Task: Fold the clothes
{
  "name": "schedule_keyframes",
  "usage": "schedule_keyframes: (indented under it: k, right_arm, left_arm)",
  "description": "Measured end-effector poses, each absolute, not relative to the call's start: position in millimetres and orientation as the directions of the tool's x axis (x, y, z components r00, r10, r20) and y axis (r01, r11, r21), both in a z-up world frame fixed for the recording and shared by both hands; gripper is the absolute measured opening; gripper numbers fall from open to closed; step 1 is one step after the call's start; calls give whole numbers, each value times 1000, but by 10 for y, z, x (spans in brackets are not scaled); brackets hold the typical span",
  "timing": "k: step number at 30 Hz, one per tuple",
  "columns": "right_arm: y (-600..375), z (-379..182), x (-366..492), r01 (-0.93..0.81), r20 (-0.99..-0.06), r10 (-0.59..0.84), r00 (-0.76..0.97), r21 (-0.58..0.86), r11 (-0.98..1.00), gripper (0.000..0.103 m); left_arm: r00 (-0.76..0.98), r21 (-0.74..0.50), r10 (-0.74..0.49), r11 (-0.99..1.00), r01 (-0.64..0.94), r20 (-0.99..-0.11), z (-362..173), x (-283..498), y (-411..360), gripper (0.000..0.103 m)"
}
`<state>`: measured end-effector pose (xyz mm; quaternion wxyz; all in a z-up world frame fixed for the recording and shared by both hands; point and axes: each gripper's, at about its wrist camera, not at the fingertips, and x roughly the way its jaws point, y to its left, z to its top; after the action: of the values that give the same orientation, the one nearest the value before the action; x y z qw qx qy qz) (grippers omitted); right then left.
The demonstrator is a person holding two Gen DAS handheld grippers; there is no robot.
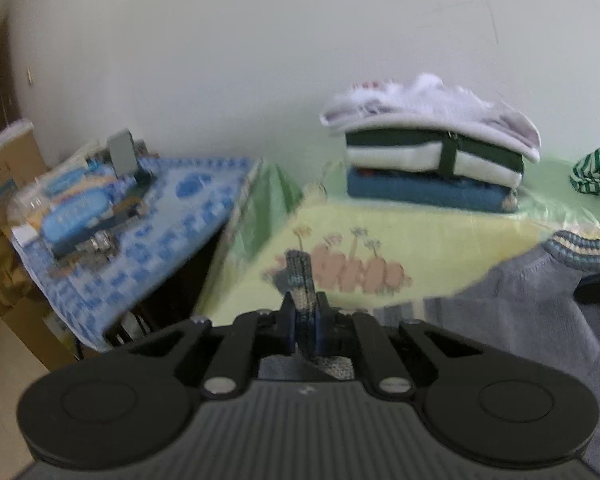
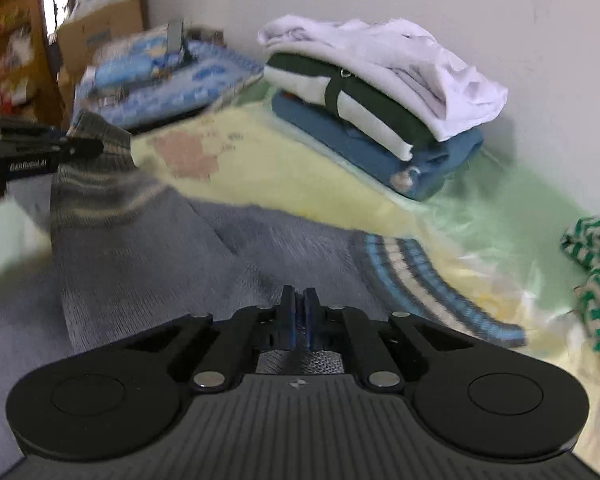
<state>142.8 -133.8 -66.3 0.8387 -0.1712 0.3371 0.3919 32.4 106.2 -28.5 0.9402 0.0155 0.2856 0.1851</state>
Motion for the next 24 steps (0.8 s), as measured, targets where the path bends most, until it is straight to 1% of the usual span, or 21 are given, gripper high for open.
schedule_keyframes:
  k: [2,3,5,6,7,9,11,13,15,17,21,24]
  right_arm:
    - [-1258,-772,1438,-747,-714,496,494,-56,663,7]
    - [-1256,-780,1422,-738,-707,494,507,-60,672,9]
    - [-1345,-695,1414,-718,-706,489,512,-39,695,19]
    - [-1464,-603,1394,-694,-692,499,522,-6,720,28]
    - [-1608,-507,1353,-666,-670,507,543,25,745,34]
    - [-1875,-365,1164,-614,-656,484,579,38,788,36]
    - [-2148,-243,908,-564,-655,445,611,35,825,36]
    - [-2411,-193,500,-513,-669,404,624,39,857,36]
    - [-2612,-187,41,-471,-696,384,607,74,879,36]
    - [-2722,-226,-390,-434,-724,347,597,73,898,36]
    - [-2841,-296,-1211,-328,-766,226,602,21,945,36]
    - [-2828,-301,-1646,-290,-762,229,606,57,955,36]
  left_arm:
    - [753,172,363,931,-323,-548,-360,357,1047,7]
    - [740,193,368,929,-316,-563,-422,370,1041,7]
    - [732,217,376,927,-307,-568,-486,349,1049,7]
    - [737,214,373,928,-306,-564,-486,317,1068,7]
    - [740,205,367,930,-304,-563,-483,287,1093,7]
    - [741,184,349,937,-298,-573,-483,271,1139,8]
    - [743,181,337,941,-286,-578,-491,277,1155,8]
    - [750,185,325,946,-268,-576,-487,281,1145,8]
    - [753,188,315,949,-252,-577,-484,297,1142,8]
    - [752,186,305,952,-242,-584,-480,314,1153,8]
    - [750,201,295,955,-217,-592,-442,340,1148,8]
    - [742,211,295,955,-208,-602,-409,373,1133,8]
